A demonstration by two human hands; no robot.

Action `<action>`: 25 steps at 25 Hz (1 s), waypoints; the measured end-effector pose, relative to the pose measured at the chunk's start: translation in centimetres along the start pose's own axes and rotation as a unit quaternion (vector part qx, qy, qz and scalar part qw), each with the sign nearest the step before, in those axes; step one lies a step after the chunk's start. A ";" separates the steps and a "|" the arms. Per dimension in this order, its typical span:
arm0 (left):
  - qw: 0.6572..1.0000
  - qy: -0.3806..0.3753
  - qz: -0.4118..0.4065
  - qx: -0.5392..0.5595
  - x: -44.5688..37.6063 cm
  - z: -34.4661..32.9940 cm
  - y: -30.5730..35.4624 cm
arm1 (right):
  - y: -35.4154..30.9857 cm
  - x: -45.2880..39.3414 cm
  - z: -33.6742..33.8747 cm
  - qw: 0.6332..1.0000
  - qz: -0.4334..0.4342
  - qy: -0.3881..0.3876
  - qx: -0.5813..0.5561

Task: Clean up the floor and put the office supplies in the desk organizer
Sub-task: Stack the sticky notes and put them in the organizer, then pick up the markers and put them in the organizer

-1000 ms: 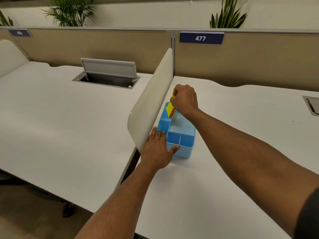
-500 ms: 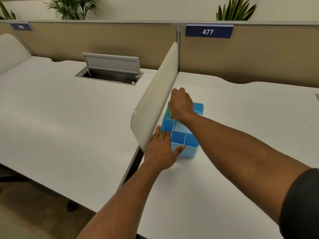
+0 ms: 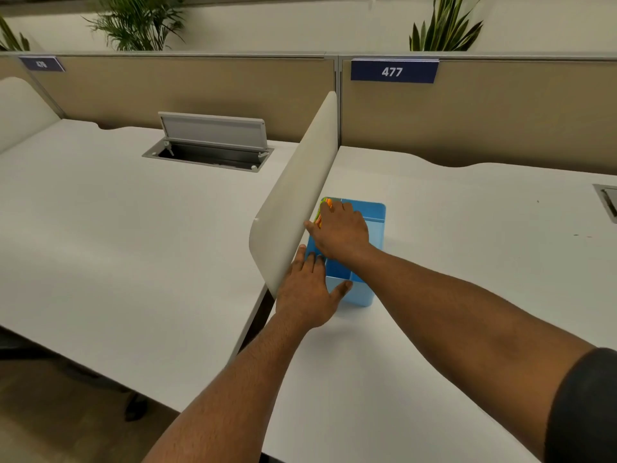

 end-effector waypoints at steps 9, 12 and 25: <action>1.000 -0.016 -0.007 -0.002 0.3 -0.1 -0.2 | 5.0 9.1 -1.0 0.996 -0.021 0.023 -0.082; 0.999 -0.009 -0.031 -0.002 0.9 0.4 -0.4 | 5.9 12.2 -0.8 0.996 -0.028 0.041 -0.072; 0.985 0.062 -0.129 0.093 13.3 -0.9 0.9 | 3.9 28.3 -2.1 0.986 -0.151 0.065 -0.037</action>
Point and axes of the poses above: each hand's wrist, its own x-axis away from the middle knuckle, its own z-axis out of the back of the hand, y = z × x, the point moved 6 cm from there along -x, towards the middle knuckle, and after that the axes turned 4 degrees about x, right-handed, at the moved point
